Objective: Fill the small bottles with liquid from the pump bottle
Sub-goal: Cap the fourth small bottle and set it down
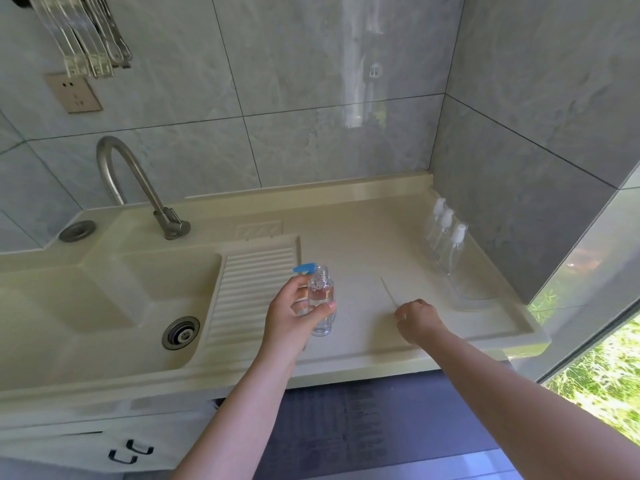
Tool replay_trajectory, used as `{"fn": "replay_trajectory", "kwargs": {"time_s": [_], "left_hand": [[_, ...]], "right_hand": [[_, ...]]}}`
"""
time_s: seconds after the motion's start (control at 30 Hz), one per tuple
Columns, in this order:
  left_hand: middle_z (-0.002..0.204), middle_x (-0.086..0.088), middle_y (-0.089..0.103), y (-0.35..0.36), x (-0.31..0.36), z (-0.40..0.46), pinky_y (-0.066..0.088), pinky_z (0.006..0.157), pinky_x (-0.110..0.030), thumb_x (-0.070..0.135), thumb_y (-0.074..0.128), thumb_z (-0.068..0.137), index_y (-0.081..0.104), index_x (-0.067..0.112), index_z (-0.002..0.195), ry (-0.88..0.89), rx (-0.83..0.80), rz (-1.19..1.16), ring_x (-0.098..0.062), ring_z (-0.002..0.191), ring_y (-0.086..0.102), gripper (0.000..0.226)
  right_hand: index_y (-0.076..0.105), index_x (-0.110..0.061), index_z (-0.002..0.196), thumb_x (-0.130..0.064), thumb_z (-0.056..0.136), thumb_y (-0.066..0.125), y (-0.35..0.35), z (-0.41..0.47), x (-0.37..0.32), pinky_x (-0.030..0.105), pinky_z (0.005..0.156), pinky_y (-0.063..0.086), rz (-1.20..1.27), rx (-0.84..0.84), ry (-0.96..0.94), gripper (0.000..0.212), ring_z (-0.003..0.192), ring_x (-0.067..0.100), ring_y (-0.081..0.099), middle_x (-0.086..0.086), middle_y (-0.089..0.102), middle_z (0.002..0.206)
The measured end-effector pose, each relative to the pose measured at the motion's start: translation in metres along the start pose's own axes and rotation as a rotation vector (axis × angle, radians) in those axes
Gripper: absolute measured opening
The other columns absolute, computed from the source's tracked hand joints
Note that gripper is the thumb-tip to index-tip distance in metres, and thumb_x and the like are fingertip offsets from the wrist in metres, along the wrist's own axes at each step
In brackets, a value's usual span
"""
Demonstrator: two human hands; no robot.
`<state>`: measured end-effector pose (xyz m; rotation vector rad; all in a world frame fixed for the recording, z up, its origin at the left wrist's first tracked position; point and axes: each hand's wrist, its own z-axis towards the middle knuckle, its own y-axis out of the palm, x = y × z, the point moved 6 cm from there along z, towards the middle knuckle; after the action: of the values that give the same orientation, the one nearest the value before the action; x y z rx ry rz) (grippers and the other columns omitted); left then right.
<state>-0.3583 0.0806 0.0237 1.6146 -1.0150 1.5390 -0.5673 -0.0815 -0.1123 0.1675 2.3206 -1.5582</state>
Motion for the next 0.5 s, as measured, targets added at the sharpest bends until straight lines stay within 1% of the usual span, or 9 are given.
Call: {"fn": "replay_trajectory", "kwargs": {"time_s": [0.17, 0.27, 0.4, 0.5], "left_hand": [[0.106, 0.002, 0.073, -0.001, 0.001, 0.002, 0.05, 0.065, -0.01, 0.004, 0.081, 0.076, 0.064, 0.023, 0.113, 0.006, 0.001, -0.008, -0.011, 0.099, 0.068, 0.044], [0.105, 0.003, 0.073, -0.001, 0.0, 0.003, 0.05, 0.067, -0.011, 0.005, 0.081, 0.076, 0.064, 0.024, 0.111, 0.009, -0.003, -0.001, -0.011, 0.1, 0.067, 0.044], [0.103, 0.005, 0.073, 0.0, -0.001, 0.004, 0.05, 0.07, -0.012, 0.006, 0.081, 0.076, 0.065, 0.027, 0.109, 0.013, -0.011, -0.004, -0.011, 0.101, 0.067, 0.043], [0.104, 0.004, 0.073, 0.0, 0.0, 0.004, 0.05, 0.073, -0.015, 0.007, 0.081, 0.076, 0.065, 0.027, 0.11, 0.014, -0.017, -0.006, -0.011, 0.101, 0.067, 0.043]], "right_hand": [[0.069, -0.018, 0.119, -0.005, 0.088, 0.05, -0.005, -0.001, -0.004, 0.033, 0.106, 0.044, -0.047, 0.064, -0.028, 0.039, 0.124, 0.026, 0.049, 0.005, 0.054, 0.128], [0.068, -0.013, 0.119, -0.001, 0.088, 0.05, -0.006, -0.005, -0.003, 0.033, 0.098, 0.049, -0.096, 0.113, -0.069, 0.037, 0.118, 0.03, 0.052, 0.009, 0.05, 0.124], [0.067, -0.011, 0.112, -0.006, 0.093, 0.052, -0.009, -0.013, 0.002, 0.032, 0.088, 0.05, -0.095, 0.171, -0.111, 0.024, 0.111, 0.03, 0.051, 0.011, 0.049, 0.12], [0.068, -0.01, 0.106, 0.001, 0.088, 0.052, -0.013, -0.02, 0.005, 0.035, 0.08, 0.053, -0.04, 0.225, -0.145, 0.026, 0.106, 0.031, 0.052, 0.011, 0.049, 0.117]]}}
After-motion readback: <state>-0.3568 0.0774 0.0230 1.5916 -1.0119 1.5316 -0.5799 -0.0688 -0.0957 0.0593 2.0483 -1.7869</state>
